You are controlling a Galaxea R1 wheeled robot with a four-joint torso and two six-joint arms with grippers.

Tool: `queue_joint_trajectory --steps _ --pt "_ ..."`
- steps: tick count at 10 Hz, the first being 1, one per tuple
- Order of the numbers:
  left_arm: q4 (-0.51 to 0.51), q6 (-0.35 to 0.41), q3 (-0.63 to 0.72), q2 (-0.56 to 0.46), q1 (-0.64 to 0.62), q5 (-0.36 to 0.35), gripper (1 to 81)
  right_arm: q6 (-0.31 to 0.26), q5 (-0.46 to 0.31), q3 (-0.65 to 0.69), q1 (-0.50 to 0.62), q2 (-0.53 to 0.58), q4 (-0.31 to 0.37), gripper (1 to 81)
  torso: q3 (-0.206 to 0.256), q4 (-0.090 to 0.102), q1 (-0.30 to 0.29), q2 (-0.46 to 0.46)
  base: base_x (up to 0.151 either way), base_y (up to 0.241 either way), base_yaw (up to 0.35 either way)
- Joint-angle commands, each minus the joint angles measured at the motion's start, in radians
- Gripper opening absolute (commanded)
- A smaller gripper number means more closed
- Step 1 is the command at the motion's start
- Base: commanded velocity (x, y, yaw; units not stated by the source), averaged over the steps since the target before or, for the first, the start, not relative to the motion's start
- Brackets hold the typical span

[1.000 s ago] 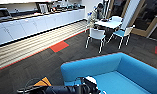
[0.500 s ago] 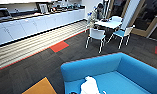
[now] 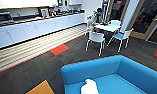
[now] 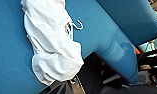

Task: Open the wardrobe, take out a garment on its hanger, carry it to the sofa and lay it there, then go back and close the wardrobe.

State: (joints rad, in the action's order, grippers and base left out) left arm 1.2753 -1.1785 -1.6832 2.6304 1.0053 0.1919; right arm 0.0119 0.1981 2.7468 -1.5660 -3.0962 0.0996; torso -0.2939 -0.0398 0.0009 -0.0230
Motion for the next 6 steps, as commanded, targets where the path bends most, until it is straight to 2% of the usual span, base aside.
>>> queue_joint_trajectory --steps 1,3,4,6 --pt "0.073 0.008 0.007 -0.045 0.006 -0.016 81.1 -0.003 -0.066 -0.003 0.002 -0.008 0.000 81.1 -0.001 0.000 0.000 0.000 0.000 0.000 0.000" --pt "0.128 0.008 -0.059 -0.041 0.104 -0.017 81.1 -0.003 -0.066 -0.003 0.002 -0.008 0.003 81.1 0.013 0.000 -0.001 -0.001 0.000 0.000 0.000" --pt "0.147 0.007 -0.139 -0.024 0.147 -0.032 81.1 -0.003 -0.066 -0.003 0.002 -0.009 0.003 81.1 0.012 0.000 -0.001 -0.001 0.000 0.000 0.000" --pt "0.150 0.007 -0.268 -0.004 0.201 -0.177 81.1 -0.003 -0.066 -0.003 0.003 -0.011 0.002 81.1 0.012 0.000 -0.001 -0.002 0.000 0.000 0.000"
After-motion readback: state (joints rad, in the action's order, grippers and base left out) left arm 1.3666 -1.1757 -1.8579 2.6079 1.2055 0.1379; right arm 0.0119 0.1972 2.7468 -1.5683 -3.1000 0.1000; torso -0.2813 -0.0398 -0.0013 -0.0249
